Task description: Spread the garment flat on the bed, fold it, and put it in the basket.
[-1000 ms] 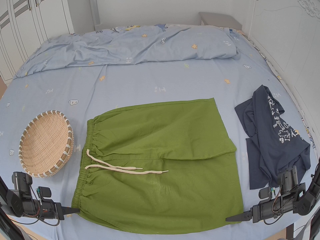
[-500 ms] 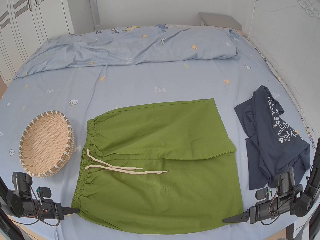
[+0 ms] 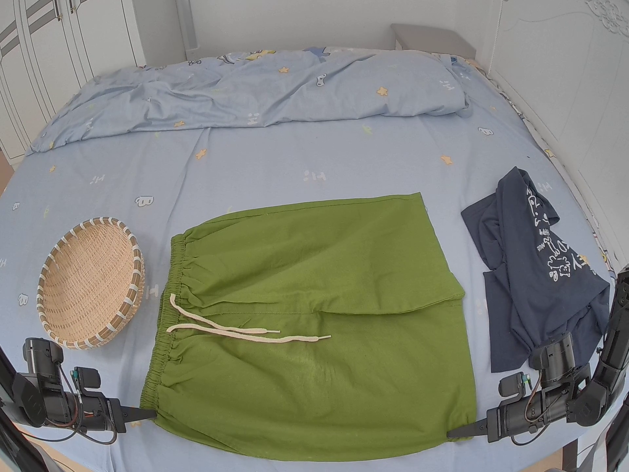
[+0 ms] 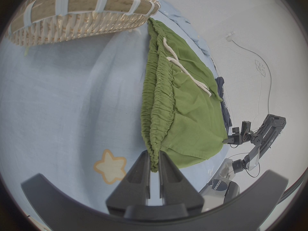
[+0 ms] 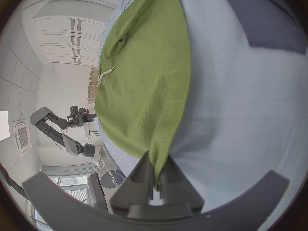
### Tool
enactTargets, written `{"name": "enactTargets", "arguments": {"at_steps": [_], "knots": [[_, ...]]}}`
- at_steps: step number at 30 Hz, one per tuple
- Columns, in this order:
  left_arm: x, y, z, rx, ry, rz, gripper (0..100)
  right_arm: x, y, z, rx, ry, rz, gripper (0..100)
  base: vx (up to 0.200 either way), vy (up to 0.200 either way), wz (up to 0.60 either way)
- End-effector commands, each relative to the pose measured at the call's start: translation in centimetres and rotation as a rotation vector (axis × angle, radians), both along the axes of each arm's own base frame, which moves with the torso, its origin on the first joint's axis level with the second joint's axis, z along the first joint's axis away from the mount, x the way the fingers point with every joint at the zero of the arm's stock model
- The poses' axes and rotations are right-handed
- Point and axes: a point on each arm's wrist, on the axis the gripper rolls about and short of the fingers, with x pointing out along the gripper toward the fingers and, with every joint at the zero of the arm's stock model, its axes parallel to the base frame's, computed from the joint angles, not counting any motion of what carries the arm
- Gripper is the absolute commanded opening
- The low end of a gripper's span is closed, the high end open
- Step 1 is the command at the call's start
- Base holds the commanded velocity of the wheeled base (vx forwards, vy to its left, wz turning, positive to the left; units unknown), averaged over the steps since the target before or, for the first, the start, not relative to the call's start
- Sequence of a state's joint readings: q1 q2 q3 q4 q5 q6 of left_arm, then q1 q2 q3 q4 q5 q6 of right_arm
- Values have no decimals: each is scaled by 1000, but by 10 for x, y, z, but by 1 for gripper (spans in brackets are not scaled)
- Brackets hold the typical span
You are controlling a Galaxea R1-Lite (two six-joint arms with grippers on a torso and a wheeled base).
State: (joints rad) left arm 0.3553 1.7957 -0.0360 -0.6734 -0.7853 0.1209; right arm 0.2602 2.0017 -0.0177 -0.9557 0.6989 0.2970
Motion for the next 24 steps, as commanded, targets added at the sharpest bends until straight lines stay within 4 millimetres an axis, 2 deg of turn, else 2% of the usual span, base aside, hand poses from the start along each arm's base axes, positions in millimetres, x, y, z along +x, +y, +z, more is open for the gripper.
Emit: {"name": "enactTargets", "arguments": {"at_steps": [1,6,10,15,20,24], "knots": [[1,1,0,0,-1,6,0,-6,-2,0,-4,28,-3,0,0,0,0],[1,2,-1,-5,7,10,0,-11,-7,2,-14,58,-22,0,0,0,0],[0,3,1,-35,35,60,0,-22,-12,16,-20,50,-31,0,0,0,0],[-17,2,-3,-67,119,102,0,-38,-12,37,-3,-3,-6,0,0,0,0],[-34,0,3,-91,183,130,0,-51,-14,40,-17,42,9,0,0,0,0],[-45,-1,9,-96,188,165,0,-54,-14,43,-13,35,10,0,0,0,0]]}}
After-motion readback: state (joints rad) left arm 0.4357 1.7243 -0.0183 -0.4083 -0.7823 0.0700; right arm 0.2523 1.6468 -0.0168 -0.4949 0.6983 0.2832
